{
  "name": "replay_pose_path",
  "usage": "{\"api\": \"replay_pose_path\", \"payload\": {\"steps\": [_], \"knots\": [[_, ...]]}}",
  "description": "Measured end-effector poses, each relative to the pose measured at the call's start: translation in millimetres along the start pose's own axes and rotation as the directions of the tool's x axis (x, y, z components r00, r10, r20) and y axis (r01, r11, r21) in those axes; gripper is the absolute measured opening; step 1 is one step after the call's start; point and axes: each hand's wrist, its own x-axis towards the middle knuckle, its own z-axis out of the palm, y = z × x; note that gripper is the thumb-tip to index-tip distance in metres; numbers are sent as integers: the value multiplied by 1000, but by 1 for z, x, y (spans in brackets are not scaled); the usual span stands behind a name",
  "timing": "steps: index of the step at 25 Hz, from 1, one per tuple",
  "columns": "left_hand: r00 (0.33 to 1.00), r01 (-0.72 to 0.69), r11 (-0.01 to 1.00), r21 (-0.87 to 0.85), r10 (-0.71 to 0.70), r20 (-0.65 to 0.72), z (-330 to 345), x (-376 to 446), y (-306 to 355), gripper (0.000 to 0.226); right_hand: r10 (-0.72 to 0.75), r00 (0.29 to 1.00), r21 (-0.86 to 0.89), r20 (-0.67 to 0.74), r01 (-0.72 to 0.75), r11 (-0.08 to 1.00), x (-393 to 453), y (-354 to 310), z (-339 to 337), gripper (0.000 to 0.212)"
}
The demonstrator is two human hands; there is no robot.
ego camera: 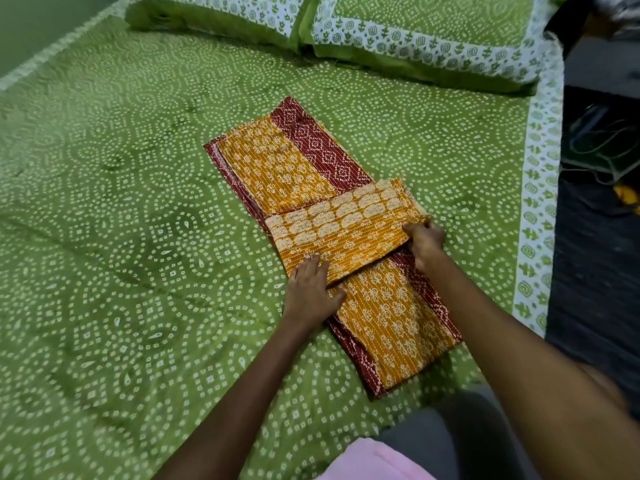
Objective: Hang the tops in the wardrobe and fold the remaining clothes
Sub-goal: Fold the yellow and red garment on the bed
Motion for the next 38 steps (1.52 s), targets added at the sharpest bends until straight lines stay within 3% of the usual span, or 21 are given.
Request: {"api": "replay_pose_path", "payload": {"steps": [4,6,8,10,15,18,20,21,22,23,24,25,27,28,29,31,36,38], "knots": [[981,-26,992,-121,1,-196,-34,29,3,46,-91,996,-49,-9,91,995,-4,0,4,44],[970,-40,995,-90,17,-241,-50,53,-10,53,-79,996,-42,42,80,996,-4,1,1,43],[973,58,986,-153,-90,-213,-67,79,-35,63,-34,991,42,126,29,999,-5,0,-4,41],[970,123,966,-228,-166,-176,-79,95,-59,53,-20,984,108,176,0,994,-5,-1,-7,37],[992,33,926,-377,-76,-99,-89,92,-89,21,-51,986,66,159,41,997,-10,2,-6,42],[988,55,940,-337,-99,-115,-82,92,-107,25,-25,989,3,144,25,1000,-14,6,-7,39],[973,132,970,-202,-166,-161,-81,92,-105,21,-130,991,-194,31,133,972,-13,-3,-4,38],[954,179,978,-109,-199,-224,-80,91,-95,22,-260,965,-401,-43,222,889,-13,-8,-2,44],[932,184,982,-46,-189,-310,-78,89,-78,30,-435,896,-615,-88,294,731,-14,-10,3,50],[913,118,992,-47,-127,-388,-75,83,-55,36,-613,788,-748,-61,371,551,-17,-9,10,54],[899,1,998,-68,-31,-437,-67,76,-30,41,-717,694,-782,61,480,398,-23,-3,21,53],[903,-103,992,-75,62,-426,-53,68,-10,45,-722,639,-742,267,614,270,-29,11,32,52],[955,-135,991,-23,124,-269,-16,55,13,55,-446,573,-632,688,774,19,-36,47,42,54],[979,-73,997,26,77,-189,3,51,13,57,-307,573,-625,760,774,-101,-32,63,39,56],[989,-8,997,71,18,-145,17,48,11,59,-275,593,-647,756,741,-180,-23,72,33,59],[991,58,989,137,-41,-129,26,41,8,68,-345,667,-745,660,637,-195,-5,71,25,66],[997,3,973,229,15,-77,31,12,7,86,-422,768,-862,482,501,-75,2,58,34,84],[997,-29,971,239,45,-64,33,0,4,83,-424,811,-898,403,440,-12,3,53,31,86]]}}
